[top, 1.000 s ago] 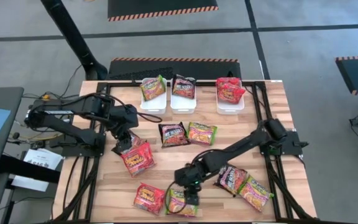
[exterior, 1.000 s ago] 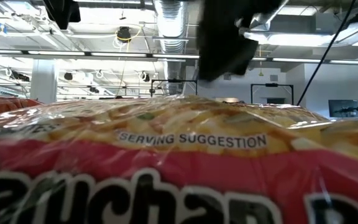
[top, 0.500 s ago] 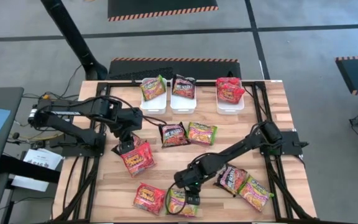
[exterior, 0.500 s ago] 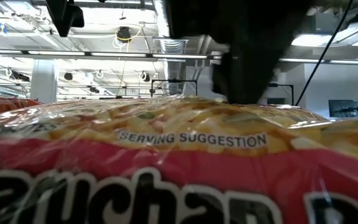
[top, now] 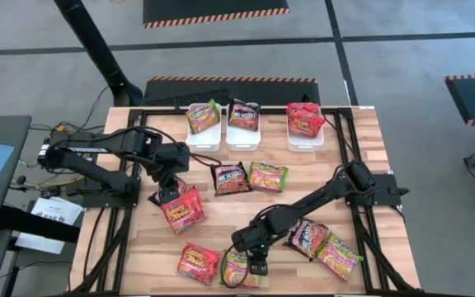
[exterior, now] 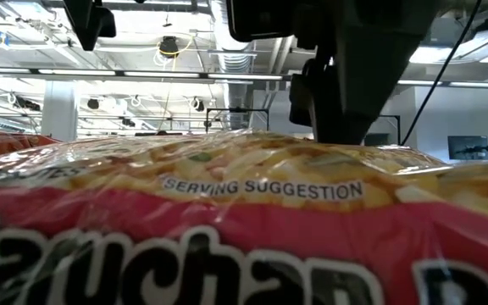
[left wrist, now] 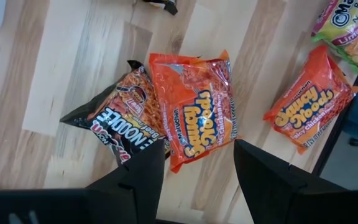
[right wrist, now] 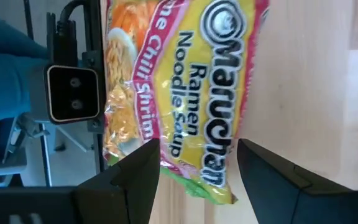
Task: Sort Maruchan noodles
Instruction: Put the green noodle pack into the left white bin
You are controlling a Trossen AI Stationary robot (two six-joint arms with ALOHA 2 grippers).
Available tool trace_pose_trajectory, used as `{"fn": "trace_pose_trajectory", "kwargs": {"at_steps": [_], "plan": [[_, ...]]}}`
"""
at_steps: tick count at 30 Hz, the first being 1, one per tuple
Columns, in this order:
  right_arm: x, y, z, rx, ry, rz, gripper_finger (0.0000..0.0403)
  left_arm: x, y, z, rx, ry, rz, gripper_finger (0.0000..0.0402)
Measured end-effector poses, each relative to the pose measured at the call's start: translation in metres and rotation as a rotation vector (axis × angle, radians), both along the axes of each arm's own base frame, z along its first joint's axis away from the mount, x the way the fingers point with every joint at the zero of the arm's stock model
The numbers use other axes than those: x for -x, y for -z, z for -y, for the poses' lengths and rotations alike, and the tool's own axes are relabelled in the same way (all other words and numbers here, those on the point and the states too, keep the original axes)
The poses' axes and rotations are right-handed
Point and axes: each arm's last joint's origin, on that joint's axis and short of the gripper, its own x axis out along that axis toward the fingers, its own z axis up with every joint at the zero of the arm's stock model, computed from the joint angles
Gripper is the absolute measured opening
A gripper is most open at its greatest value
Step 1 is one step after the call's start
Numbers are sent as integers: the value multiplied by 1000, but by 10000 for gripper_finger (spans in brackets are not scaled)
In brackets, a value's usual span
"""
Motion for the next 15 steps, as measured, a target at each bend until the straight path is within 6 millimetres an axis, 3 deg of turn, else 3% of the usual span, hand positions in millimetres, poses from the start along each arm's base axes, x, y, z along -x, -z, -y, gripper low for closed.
{"fn": "trace_pose_trajectory", "kwargs": {"at_steps": [10, 15], "plan": [[-5, 24, -3, -12, 58, -67, 235, 0, 0, 0, -5, 13, 1, 178], [-6, 34, -5, -59, 85, -127, 180, 0, 0, 0, -6, 13, -1, 178]]}}
